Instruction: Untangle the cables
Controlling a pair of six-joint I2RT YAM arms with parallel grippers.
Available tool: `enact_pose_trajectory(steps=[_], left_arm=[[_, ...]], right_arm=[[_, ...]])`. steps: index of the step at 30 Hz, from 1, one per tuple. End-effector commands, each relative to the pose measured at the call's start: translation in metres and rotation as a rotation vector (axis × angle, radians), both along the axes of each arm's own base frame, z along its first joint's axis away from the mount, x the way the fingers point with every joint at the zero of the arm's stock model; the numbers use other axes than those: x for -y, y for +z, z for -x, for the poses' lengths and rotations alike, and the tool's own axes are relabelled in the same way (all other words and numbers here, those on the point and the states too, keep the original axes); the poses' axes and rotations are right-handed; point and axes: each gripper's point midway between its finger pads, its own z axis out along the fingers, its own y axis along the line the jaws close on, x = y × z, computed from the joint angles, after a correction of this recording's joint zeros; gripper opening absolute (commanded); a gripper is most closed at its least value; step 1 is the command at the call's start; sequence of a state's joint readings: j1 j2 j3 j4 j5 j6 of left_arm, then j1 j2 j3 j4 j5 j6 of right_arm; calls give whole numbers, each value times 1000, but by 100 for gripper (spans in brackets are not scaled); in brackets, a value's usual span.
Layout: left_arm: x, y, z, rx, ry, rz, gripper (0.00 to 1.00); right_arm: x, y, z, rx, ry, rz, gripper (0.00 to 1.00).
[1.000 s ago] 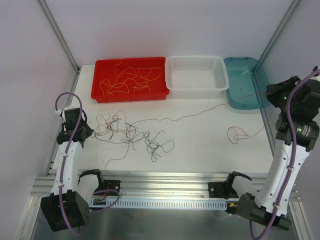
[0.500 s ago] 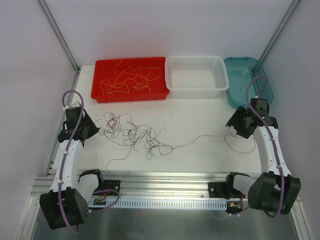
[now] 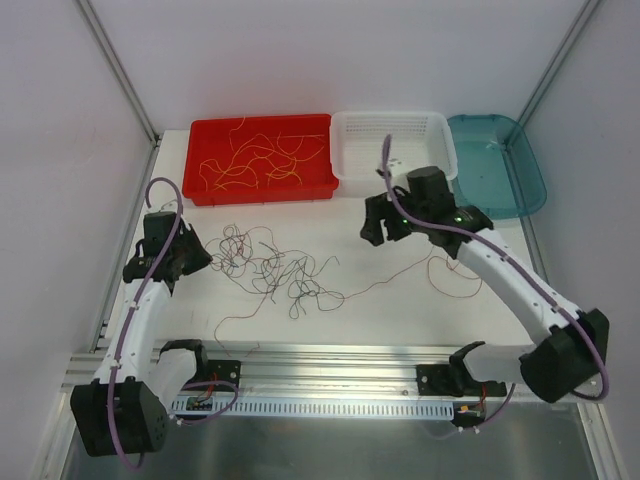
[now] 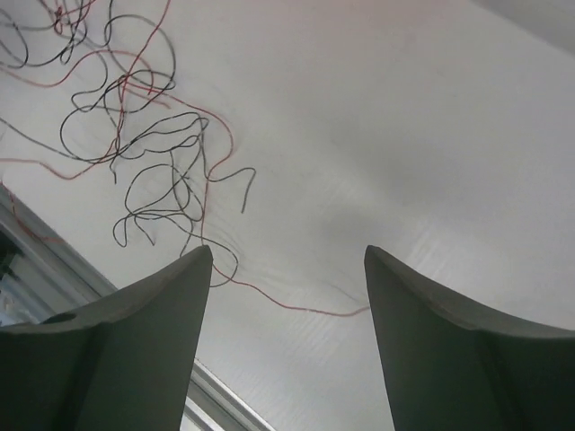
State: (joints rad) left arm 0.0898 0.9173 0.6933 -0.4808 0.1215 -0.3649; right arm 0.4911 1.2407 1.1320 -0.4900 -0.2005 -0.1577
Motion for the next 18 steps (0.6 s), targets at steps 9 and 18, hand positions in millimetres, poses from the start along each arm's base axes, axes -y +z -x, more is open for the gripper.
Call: enact_pose_trajectory(steps=[9,18], left_arm=[[17,12,-7,47,-96,3,0],[21,11,-7,40,-111,21,0]], right_arm=[[-157,-72,-26,-34,511,52,68],[-209,-115,-26,-82,632,19,66]])
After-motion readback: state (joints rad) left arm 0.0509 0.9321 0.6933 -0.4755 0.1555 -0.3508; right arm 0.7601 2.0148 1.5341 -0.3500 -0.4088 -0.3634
